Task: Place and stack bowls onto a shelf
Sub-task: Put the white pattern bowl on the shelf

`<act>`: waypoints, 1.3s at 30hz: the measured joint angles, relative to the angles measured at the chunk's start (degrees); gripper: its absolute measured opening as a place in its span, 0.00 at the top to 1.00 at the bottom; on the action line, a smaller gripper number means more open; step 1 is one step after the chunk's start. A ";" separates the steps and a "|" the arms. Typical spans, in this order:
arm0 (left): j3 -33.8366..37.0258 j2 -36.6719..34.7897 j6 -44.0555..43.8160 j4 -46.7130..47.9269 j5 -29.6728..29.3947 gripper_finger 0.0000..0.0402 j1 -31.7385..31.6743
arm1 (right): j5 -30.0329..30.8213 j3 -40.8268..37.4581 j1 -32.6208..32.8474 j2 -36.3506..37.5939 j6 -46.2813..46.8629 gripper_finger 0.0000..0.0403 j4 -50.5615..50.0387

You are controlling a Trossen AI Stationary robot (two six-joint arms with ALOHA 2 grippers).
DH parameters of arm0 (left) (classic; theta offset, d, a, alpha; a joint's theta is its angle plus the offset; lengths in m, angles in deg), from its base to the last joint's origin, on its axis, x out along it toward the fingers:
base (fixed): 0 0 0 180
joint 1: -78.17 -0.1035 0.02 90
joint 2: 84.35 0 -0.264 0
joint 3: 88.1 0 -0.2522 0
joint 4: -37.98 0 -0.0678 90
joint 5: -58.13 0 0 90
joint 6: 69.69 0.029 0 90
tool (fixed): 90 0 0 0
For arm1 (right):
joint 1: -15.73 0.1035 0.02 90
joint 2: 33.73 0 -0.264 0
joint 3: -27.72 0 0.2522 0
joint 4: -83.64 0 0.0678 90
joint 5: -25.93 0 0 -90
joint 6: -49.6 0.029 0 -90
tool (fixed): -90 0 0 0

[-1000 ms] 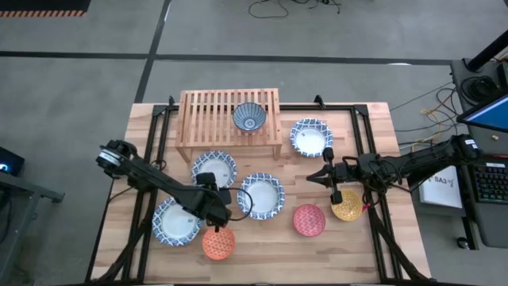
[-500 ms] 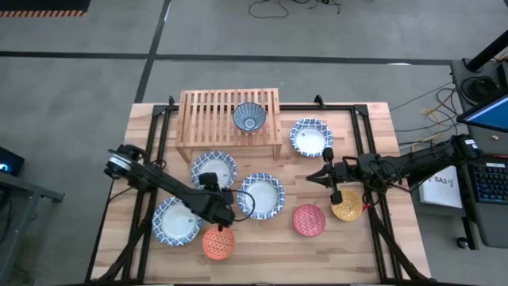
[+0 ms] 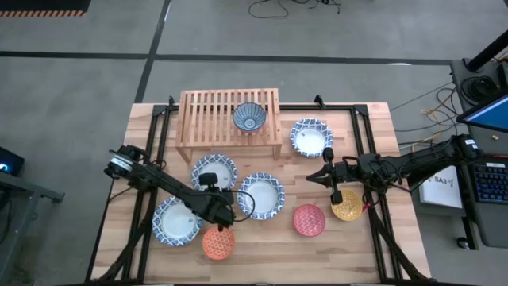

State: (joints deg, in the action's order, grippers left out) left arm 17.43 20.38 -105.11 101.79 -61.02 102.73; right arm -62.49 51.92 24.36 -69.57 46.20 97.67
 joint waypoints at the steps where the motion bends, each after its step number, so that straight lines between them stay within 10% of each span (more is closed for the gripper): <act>1: 0.00 -0.08 0.00 -0.02 -0.02 0.98 0.00 | 0.00 0.00 0.00 0.00 0.02 0.98 0.00; 19: -4.15 -2.38 0.18 9.19 0.50 1.00 2.39 | 1.26 -0.02 0.00 0.01 0.55 0.98 0.00; 29: -19.77 -5.79 3.64 22.00 4.24 1.00 6.40 | 1.55 -0.02 -0.02 0.02 0.44 0.98 0.00; 39: -34.69 -10.13 9.25 38.82 -7.12 1.00 5.46 | 1.55 -0.04 -0.02 0.02 0.79 0.98 0.02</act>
State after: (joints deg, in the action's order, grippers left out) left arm -17.25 10.25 -95.86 140.60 -68.13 108.19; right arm -60.94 51.88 24.34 -69.54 46.99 97.69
